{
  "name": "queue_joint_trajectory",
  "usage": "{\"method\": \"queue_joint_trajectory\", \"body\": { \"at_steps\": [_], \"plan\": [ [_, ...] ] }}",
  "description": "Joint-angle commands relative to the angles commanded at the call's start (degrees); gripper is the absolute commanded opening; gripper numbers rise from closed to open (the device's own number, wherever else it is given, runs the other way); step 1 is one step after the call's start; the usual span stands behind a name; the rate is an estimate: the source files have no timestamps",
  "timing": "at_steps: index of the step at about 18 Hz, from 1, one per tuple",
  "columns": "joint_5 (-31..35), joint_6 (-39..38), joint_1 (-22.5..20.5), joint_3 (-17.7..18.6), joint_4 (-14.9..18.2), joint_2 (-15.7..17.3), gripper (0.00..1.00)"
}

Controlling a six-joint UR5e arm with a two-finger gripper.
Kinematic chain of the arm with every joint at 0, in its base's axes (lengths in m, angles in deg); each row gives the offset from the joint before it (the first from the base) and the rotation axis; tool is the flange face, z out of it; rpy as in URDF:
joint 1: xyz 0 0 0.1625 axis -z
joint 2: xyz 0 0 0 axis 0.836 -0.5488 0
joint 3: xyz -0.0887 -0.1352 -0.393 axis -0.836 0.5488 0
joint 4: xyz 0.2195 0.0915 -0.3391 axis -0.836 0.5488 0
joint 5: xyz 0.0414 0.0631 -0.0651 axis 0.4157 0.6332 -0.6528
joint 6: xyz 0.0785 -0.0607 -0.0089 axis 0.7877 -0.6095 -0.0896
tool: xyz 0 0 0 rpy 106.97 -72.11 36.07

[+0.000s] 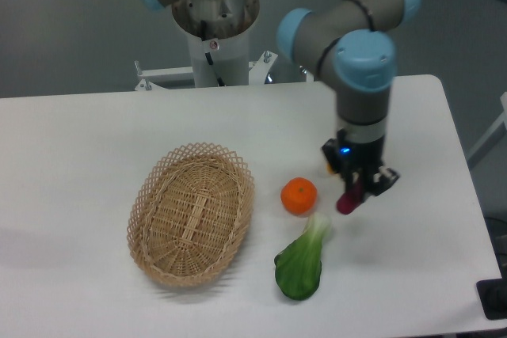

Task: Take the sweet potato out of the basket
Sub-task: 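Lift the sweet potato out of the basket and carry it beside the yellow pepper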

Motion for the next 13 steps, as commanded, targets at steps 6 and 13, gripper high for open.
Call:
{"method": "queue_joint_trajectory", "body": {
  "at_steps": [6, 13],
  "plan": [
    [-1.0, 2.3, -1.9, -0.4, -0.1, -0.4, 0.17],
    [-1.8, 2.2, -1.9, -0.4, -0.2, -0.4, 0.17]
  ]
}}
